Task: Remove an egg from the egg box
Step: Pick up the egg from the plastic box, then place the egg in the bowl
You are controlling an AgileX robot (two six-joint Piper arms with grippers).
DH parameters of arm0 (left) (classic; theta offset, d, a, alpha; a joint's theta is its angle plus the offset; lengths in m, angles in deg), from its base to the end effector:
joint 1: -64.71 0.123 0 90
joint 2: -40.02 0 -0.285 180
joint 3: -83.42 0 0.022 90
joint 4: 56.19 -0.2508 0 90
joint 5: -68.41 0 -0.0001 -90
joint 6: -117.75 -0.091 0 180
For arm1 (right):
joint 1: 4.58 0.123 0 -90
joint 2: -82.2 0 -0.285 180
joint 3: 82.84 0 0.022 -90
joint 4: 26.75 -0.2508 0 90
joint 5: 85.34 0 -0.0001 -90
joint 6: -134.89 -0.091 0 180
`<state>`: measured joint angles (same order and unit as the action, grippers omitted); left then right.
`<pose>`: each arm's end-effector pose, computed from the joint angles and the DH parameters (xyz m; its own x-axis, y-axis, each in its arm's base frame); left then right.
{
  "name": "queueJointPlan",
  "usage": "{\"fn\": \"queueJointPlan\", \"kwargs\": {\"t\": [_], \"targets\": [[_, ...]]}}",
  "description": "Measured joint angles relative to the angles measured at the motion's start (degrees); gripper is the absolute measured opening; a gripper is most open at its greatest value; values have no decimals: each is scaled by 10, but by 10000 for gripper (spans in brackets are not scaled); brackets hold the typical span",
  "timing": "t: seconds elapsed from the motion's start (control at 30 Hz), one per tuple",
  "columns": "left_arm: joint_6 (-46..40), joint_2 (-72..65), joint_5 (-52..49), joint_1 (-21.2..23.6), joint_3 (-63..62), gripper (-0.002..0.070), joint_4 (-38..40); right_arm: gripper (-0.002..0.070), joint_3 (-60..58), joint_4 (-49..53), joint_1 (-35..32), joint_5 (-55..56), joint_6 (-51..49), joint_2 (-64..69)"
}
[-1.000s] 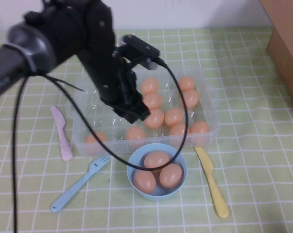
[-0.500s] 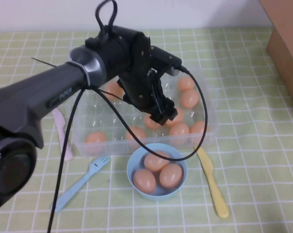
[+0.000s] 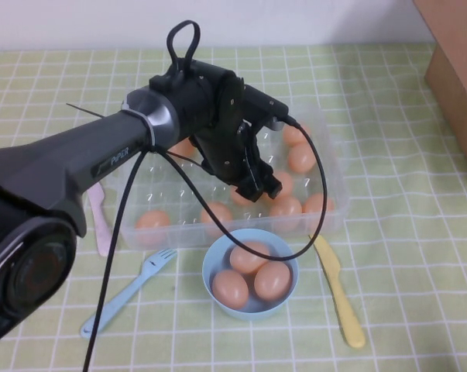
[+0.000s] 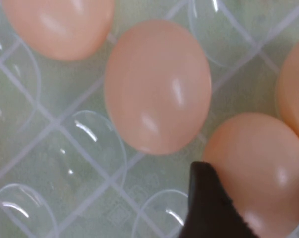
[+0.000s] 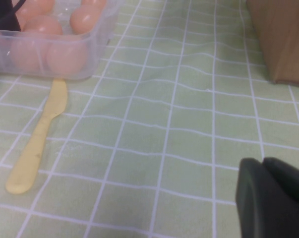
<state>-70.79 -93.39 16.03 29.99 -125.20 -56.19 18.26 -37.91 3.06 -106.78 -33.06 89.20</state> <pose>0.3939 -0.2729 0.2034 -0.6646 0.6412 -0.3837 0.6757 0.7349 0.0576 0.0512 0.0134 0.1710 -0.2834 -0.0669 -0.9567 -0.2079 0.9781 -0.0068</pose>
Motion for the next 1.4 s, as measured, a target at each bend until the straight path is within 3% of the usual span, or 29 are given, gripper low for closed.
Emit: {"fn": "queueJointPlan", "kwargs": {"t": [0.23, 0.43, 0.67, 0.8, 0.93, 1.1, 1.3, 1.4], "targets": [[6, 6, -9, 0, 0, 328, -9, -20, 0, 0, 0, 0, 0, 0], [28, 73, -43, -9, 0, 328, -66, -20, 0, 0, 0, 0, 0, 0], [34, 184, -100, -60, 29, 328, -83, -20, 0, 0, 0, 0, 0, 0], [34, 241, -111, -108, 119, 328, -83, -20, 0, 0, 0, 0, 0, 0], [34, 279, -75, -138, 233, 328, -52, -20, 0, 0, 0, 0, 0, 0], [34, 290, 11, -144, 337, 327, 9, -20, 0, 0, 0, 0, 0, 0], [21, 291, 74, -144, 368, 327, 16, -20, 0, 0, 0, 0, 0, 0], [21, 291, 106, -144, 369, 371, 17, -20, 0, 0, 0, 0, 0, 0]]}}
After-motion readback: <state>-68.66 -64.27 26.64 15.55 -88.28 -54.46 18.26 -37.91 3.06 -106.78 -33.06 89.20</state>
